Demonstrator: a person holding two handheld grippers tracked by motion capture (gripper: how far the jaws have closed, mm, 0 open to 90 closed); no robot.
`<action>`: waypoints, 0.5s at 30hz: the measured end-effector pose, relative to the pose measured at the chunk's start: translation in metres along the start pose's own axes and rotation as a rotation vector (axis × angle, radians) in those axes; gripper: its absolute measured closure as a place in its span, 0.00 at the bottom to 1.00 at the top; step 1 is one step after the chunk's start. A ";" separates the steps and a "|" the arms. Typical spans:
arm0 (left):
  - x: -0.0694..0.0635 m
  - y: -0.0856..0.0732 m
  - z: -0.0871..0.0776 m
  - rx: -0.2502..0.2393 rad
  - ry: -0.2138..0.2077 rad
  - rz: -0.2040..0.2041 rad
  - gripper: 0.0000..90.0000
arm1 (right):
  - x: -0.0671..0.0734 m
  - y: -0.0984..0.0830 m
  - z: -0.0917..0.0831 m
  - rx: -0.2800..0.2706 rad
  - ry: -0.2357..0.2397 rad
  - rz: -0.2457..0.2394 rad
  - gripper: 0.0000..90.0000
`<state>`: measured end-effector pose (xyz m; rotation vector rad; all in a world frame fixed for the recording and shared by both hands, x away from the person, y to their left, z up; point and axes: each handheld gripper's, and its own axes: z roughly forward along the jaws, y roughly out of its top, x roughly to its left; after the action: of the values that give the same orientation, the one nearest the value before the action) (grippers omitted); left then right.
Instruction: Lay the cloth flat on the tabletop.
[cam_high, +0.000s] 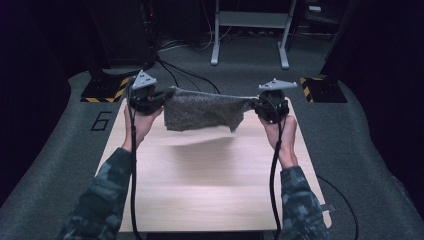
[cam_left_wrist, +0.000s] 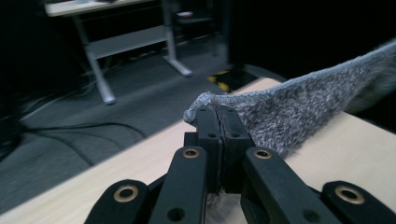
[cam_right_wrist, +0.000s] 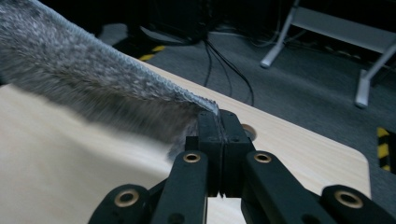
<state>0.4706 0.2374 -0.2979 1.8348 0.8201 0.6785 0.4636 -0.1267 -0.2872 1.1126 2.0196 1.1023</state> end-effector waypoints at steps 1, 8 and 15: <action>-0.008 -0.014 -0.004 0.013 -0.007 0.015 0.99 | 0.005 -0.009 -0.006 0.004 -0.005 -0.021 0.99; -0.045 -0.140 -0.002 0.178 -0.150 -0.070 0.83 | 0.046 -0.137 -0.004 0.157 0.113 -0.046 0.89; -0.058 -0.206 -0.009 0.275 -0.202 -0.203 0.36 | 0.049 -0.202 0.016 0.242 0.247 0.056 0.47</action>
<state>0.3790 0.2578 -0.4902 1.9907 0.9852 0.2550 0.3729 -0.1406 -0.4748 1.2072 2.3786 1.0888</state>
